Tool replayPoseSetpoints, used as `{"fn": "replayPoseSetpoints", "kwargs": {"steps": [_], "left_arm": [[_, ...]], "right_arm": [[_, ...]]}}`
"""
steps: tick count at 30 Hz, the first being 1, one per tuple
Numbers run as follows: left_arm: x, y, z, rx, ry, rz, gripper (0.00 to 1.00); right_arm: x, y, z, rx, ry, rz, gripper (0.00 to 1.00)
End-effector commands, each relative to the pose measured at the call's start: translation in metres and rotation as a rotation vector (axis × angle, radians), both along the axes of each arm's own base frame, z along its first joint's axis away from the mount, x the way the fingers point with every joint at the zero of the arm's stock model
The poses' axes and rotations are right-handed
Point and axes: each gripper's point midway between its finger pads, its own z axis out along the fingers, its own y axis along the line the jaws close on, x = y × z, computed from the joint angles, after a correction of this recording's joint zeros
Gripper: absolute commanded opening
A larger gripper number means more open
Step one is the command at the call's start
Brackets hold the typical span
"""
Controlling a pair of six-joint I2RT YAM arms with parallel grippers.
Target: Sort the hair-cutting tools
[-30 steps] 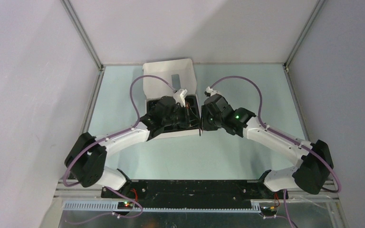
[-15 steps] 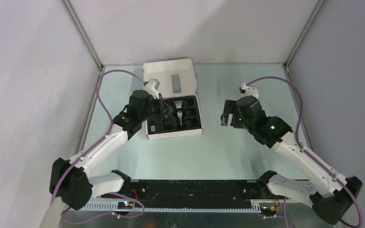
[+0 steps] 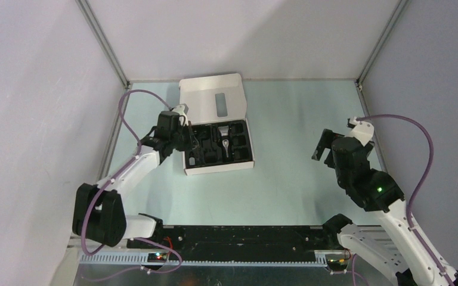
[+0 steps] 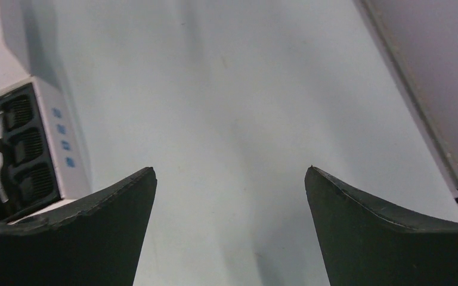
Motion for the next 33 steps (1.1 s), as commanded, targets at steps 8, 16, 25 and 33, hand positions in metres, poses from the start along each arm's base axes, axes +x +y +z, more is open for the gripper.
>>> {"fn": "replayPoseSetpoints", "kwargs": {"steps": [8,16,25,33], "left_arm": [[0.008,0.009,-0.013,0.063,0.044,-0.016,0.0],[0.017,-0.001,-0.008,0.012,0.021,-0.024,0.0],[0.02,-0.006,-0.01,-0.012,0.026,-0.03,0.0],[0.02,-0.003,-0.015,0.01,0.048,-0.021,0.09]], "right_arm": [[-0.009,-0.034,0.005,-0.03,-0.069,-0.152,0.99],[-0.01,-0.033,0.002,-0.029,-0.058,-0.145,0.99],[-0.01,-0.034,0.001,-0.033,-0.054,-0.148,0.99],[-0.01,-0.033,0.0,-0.033,-0.05,-0.143,0.99]]}}
